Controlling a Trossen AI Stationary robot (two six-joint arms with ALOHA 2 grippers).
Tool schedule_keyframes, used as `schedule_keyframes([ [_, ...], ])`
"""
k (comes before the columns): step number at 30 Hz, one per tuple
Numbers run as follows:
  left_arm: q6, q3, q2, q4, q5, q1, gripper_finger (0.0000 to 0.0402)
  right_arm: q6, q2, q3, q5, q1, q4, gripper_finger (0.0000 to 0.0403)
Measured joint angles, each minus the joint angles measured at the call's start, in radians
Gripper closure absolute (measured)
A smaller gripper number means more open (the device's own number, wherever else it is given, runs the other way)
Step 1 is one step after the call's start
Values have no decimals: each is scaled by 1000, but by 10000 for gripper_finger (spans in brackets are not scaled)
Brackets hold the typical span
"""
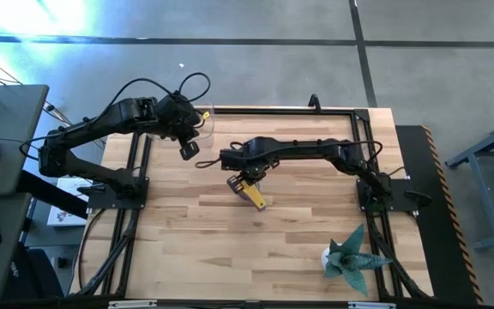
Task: Nest measuring cups in basket
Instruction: Stack the yellow measuring cup on top of the blue measuring cup
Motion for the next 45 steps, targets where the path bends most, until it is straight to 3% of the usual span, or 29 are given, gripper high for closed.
schedule_keyframes([
  [21, 26, 0, 0, 2, 0, 0, 399, -26, 32, 0, -16, -8, -2, 401],
  [35, 42, 0, 0, 1, 0, 0, 399, -41, 32, 0, -20, -8, 0, 314],
  [41, 59, 0, 0, 1, 0, 0, 399, -41, 29, 25, -21, -10, -53, 307],
  [45, 60, 0, 0, 1, 0, 0, 399, -62, 28, 95, 54, -10, -148, 307],
])
